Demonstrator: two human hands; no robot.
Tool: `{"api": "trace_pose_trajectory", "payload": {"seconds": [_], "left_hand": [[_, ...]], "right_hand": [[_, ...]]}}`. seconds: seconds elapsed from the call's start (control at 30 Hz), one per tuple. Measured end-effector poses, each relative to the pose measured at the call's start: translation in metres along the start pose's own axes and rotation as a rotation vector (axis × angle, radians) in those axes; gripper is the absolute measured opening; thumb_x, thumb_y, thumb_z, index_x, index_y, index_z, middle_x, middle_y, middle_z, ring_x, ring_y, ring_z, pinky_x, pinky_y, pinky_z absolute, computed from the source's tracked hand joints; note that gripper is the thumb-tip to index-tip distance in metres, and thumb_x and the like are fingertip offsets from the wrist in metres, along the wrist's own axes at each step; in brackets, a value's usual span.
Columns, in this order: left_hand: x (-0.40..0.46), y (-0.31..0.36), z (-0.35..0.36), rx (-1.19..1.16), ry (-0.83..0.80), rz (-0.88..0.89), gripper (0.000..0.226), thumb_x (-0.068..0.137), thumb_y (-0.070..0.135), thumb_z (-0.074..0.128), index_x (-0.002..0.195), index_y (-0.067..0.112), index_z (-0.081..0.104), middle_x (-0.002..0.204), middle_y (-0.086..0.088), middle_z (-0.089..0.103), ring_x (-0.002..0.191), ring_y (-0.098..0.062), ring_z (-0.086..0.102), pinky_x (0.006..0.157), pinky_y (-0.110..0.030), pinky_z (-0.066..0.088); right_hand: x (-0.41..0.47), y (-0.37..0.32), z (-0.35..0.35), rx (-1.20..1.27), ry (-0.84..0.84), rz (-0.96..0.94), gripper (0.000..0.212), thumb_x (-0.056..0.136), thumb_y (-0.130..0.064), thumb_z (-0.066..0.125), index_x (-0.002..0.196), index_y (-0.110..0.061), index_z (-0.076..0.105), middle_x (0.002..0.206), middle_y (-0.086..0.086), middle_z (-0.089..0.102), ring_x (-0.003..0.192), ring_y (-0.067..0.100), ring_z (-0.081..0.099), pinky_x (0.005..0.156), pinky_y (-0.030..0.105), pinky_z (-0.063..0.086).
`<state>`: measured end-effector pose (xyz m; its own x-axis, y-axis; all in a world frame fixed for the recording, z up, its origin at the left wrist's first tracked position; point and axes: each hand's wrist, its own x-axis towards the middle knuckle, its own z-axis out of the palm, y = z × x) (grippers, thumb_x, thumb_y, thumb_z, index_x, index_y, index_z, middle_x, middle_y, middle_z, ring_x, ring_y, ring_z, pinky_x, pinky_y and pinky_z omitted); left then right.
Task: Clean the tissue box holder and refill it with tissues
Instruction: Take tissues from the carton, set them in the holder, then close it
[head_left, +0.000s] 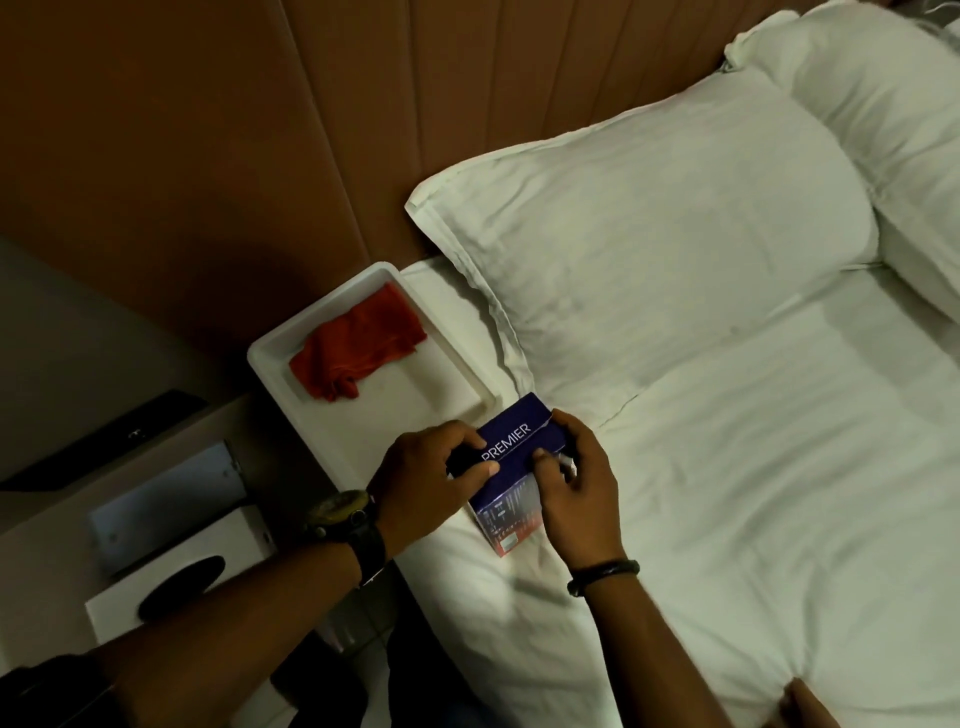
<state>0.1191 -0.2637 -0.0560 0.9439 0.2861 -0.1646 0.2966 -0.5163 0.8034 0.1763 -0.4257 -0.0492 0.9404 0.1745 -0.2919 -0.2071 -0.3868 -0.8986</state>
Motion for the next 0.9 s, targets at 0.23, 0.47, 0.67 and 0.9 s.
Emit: {"api": "trace_pose_trajectory", "payload": {"seconds": [0.23,0.47,0.67,0.9], "left_hand": [[0.009,0.012,-0.007,0.104,0.064,0.068,0.020,0.095,0.019,0.055,0.089,0.002,0.064,0.078,-0.012,0.070,0.070,-0.023,0.068,0.052,-0.015,0.052],[0.015,0.008,-0.008,-0.376,-0.086,-0.511,0.009,0.096,0.023,0.053,0.098,0.015,0.055,0.103,-0.010,0.062,0.086,-0.023,0.064,0.048,-0.020,0.053],[-0.001,0.017,0.010,-0.185,-0.021,-0.388,0.008,0.094,0.018,0.056,0.085,0.019,0.056,0.097,-0.006,0.066,0.092,-0.025,0.065,0.064,-0.030,0.057],[-0.009,0.039,0.016,-0.153,-0.008,-0.407,0.021,0.086,0.035,0.065,0.088,0.016,0.073,0.085,-0.001,0.072,0.082,-0.022,0.067,0.075,-0.043,0.058]], "right_hand": [[-0.009,-0.003,-0.019,-0.088,-0.006,-0.021,0.044,0.087,-0.007,0.059,0.124,-0.031,0.054,0.113,-0.019,0.055,0.104,-0.015,0.051,0.091,0.025,0.048],[-0.019,-0.002,-0.029,-0.199,-0.077,-0.107,0.045,0.090,-0.004,0.056,0.132,-0.021,0.051,0.120,-0.007,0.055,0.106,0.000,0.052,0.094,0.026,0.049],[-0.017,-0.006,-0.034,-0.611,-0.336,-0.216,0.044,0.097,-0.011,0.044,0.139,-0.024,0.048,0.156,0.013,0.020,0.141,0.027,0.029,0.111,0.031,0.037],[-0.008,-0.008,-0.037,-0.498,-0.356,-0.166,0.020,0.093,-0.019,0.049,0.112,-0.023,0.057,0.144,0.011,0.045,0.148,0.016,0.009,0.101,0.027,0.037]]}}
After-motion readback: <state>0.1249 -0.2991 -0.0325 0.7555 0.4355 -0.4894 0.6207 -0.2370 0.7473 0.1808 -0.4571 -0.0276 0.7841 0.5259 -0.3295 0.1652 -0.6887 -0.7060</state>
